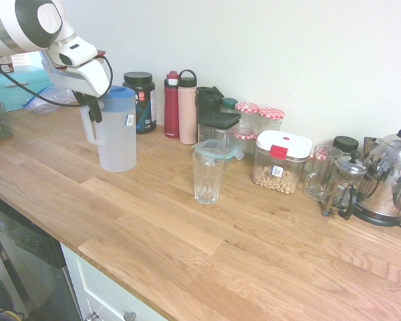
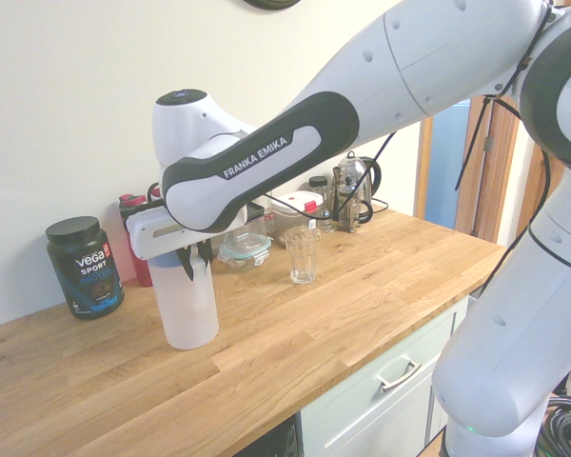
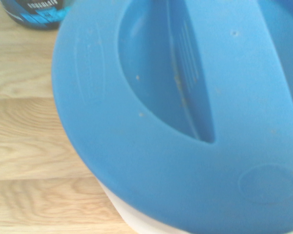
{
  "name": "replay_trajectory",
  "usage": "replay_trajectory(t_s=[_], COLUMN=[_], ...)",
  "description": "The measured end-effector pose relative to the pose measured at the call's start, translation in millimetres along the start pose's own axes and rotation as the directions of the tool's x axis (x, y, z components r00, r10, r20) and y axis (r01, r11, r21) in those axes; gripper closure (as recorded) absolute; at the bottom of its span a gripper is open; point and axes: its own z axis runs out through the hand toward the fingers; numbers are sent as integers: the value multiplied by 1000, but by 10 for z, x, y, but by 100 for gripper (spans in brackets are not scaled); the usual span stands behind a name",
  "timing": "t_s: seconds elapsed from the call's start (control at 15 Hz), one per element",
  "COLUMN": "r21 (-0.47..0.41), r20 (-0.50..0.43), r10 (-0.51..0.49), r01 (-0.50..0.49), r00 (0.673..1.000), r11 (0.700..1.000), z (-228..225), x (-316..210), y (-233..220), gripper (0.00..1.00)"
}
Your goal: Pour me some water
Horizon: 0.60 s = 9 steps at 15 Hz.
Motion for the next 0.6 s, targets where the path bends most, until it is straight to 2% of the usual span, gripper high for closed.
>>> replay_trajectory(t_s=[0.27,0.4,0.6], r21=[30,39,83], r20=[-39,-7,86], r10=[-12,-103,-259], r01=[13,103,252], r00=[999,995,962], r11=[999,994,964], z=[-666,-965,-1316], x=[158,315,738], y=[233,400,746], gripper=[100,100,100])
